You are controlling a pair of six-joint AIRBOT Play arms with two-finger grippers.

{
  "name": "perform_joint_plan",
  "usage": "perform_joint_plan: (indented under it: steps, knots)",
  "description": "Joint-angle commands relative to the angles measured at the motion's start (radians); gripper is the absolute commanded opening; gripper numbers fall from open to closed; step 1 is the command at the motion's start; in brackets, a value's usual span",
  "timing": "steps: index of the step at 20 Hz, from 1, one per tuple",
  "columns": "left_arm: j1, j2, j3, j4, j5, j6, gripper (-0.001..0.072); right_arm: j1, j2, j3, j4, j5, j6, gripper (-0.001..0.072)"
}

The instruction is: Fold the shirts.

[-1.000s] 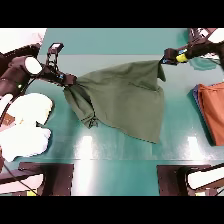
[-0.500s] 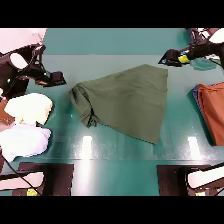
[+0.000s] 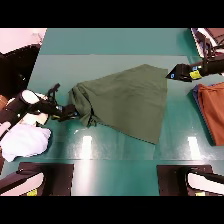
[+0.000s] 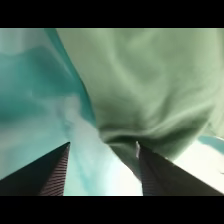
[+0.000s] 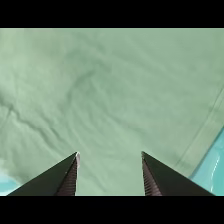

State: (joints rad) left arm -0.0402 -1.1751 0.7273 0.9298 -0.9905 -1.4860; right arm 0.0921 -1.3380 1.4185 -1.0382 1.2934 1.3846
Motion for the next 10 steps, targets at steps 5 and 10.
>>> perform_joint_plan:
  steps: [5,10]
  knots:
    - [-0.018,0.016,-0.118,-0.207,0.185,0.002,0.0500,0.000,0.064,-0.071,0.011,-0.013,-0.003,0.0451]
    - [-0.018,0.016,-0.118,-0.236,0.167,0.031,0.0498,0.000,0.064,-0.071,0.051,-0.027,-0.006,0.0451]
